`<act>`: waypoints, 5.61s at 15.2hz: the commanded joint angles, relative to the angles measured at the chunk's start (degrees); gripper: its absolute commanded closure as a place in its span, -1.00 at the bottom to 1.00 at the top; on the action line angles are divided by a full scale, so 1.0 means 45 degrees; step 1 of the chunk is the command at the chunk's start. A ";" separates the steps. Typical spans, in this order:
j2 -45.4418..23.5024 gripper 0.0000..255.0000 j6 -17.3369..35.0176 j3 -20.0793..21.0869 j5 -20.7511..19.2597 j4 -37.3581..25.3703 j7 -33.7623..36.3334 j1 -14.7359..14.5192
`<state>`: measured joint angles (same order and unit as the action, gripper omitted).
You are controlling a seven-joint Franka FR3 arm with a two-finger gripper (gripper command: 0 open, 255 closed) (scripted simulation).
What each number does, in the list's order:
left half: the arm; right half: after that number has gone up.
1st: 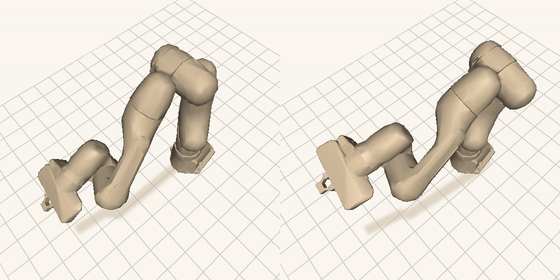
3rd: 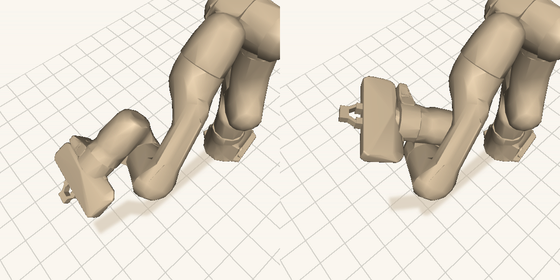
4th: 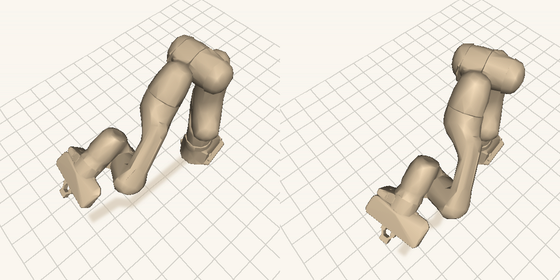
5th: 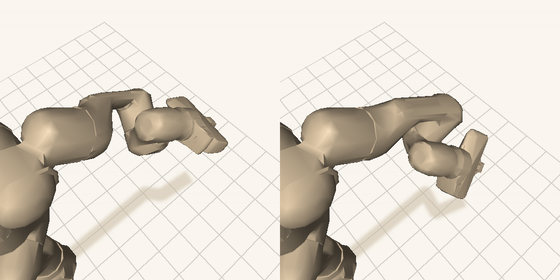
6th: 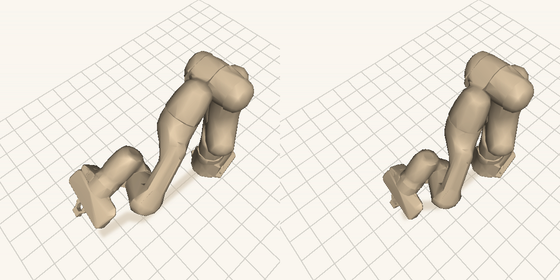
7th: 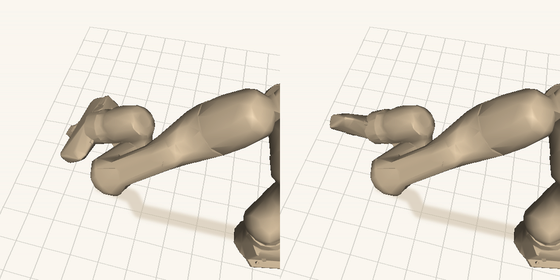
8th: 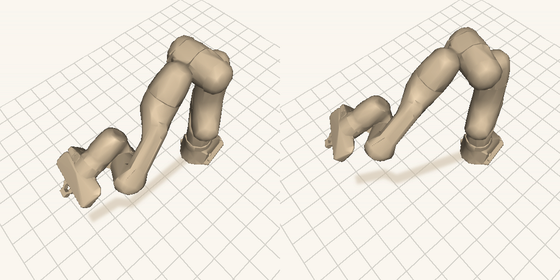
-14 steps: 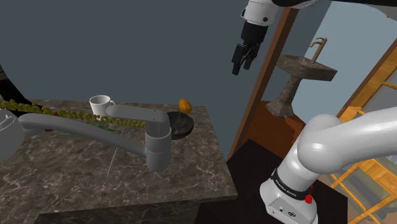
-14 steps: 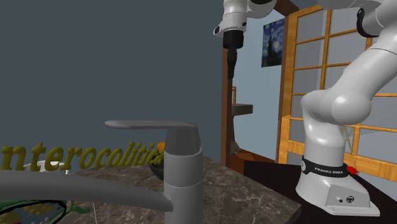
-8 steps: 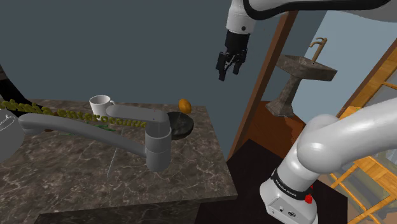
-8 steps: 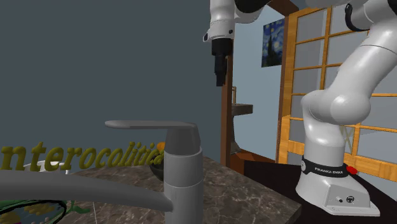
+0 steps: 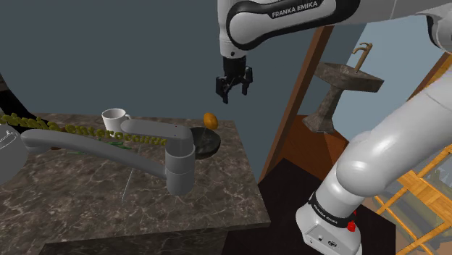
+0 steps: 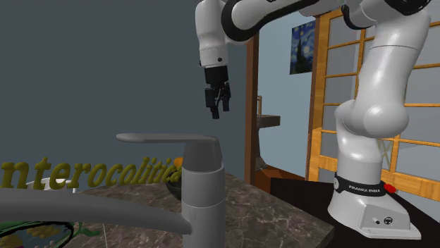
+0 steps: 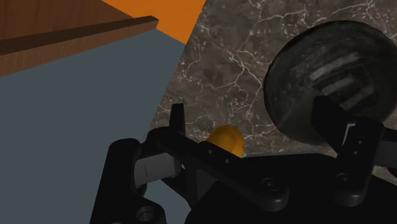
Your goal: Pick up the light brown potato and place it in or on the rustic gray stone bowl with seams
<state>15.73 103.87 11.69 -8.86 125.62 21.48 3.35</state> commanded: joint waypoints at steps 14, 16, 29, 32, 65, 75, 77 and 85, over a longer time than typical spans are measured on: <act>-0.9067 -1.00 -0.1224 0.0046 -0.3383 -0.6580 0.5609 -0.0390; -1.0296 -1.00 -0.1654 -0.0211 -0.3632 -0.7814 0.6014 -0.0577; -1.2302 -1.00 -0.1260 -0.0790 -0.4081 -0.8796 0.6710 -0.0537; -1.2303 -1.00 -0.1261 -0.0790 -0.4082 -0.8797 0.6710 -0.0537; -1.0774 1.00 -0.3570 -0.0666 -0.3795 -0.9772 0.5774 -0.0593; -1.0122 1.00 -0.4682 -0.0557 -0.3657 -1.0231 0.5577 -0.0787; -0.9627 1.00 -0.4626 -0.0360 -0.3466 -0.9502 0.6078 -0.1021; -0.8174 1.00 -0.4662 0.0477 -0.2585 -0.7455 0.8037 -0.2058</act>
<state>-21.50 82.61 13.36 -21.01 90.97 56.31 -5.28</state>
